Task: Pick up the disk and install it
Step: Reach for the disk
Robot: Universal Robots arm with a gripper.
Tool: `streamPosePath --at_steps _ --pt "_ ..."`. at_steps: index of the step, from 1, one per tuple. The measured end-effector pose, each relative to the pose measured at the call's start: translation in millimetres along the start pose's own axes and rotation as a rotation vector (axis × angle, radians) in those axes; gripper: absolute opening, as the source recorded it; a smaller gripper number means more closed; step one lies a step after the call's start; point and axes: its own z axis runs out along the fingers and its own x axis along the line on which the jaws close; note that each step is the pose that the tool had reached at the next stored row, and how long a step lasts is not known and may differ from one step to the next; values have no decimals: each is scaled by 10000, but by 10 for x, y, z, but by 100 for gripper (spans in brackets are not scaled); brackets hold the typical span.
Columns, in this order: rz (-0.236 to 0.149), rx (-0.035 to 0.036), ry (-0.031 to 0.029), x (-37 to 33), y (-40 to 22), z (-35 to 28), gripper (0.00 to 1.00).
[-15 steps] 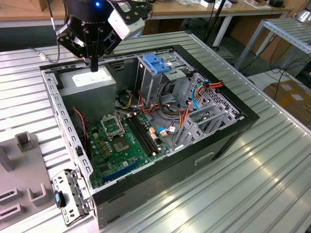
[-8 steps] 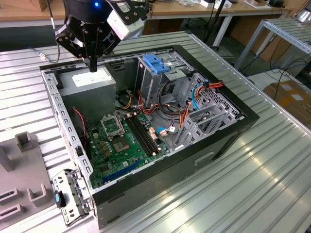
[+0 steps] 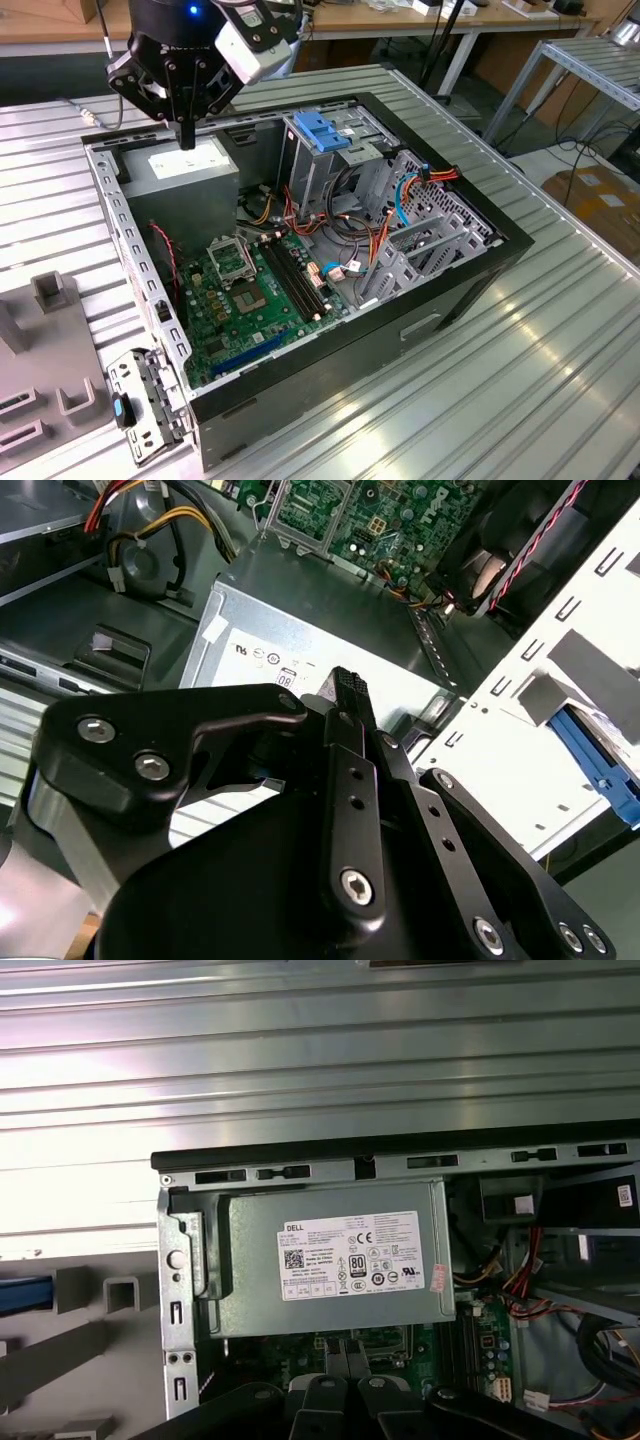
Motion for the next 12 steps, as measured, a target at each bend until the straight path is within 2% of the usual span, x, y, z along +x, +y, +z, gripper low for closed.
streamPosePath --at_steps 12 --pt "2 3 40 13 -1 2 11"
